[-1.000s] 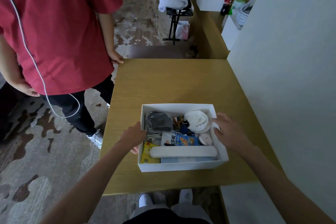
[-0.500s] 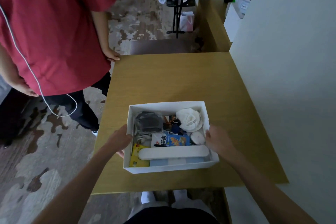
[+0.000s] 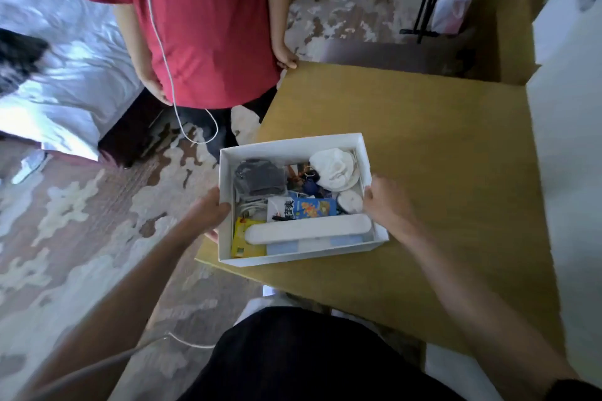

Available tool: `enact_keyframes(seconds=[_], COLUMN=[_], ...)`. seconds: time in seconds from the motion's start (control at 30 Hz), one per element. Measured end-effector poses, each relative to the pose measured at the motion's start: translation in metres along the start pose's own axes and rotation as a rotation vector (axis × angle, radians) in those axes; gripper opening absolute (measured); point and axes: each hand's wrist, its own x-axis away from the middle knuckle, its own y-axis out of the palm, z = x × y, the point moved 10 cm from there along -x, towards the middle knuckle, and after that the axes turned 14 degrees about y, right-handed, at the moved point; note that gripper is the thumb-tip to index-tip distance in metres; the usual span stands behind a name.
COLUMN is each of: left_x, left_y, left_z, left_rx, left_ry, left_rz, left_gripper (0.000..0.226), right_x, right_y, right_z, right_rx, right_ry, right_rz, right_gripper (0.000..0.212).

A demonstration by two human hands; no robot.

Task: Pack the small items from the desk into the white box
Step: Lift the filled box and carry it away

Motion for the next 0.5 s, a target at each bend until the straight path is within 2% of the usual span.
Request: enact_keyframes(seconds=[0.17, 0.33, 0.5], left_x=[0.034, 0.07, 0.117], left_y=[-0.033, -0.056, -0.091], left_z=[-0.046, -0.118, -0.211], left_rx=[0.052, 0.195, 0.302], left_ry=[-0.081, -0.154, -0.287], left_rz=[0.124, 0.222, 0.348], left_gripper=[0.02, 0.02, 0.024], right_x=[0.003, 0.013, 0.035], right_y=[0.025, 0.055, 0.108], right_z=[-0.062, -0.149, -0.268], right_rx=[0.017, 0.068, 0.164], right_ry=[-0.137, -0.264, -0.431], right_rz=[-0.073, -0.149, -0.232], right_gripper=[0.014, 0.03, 0.02])
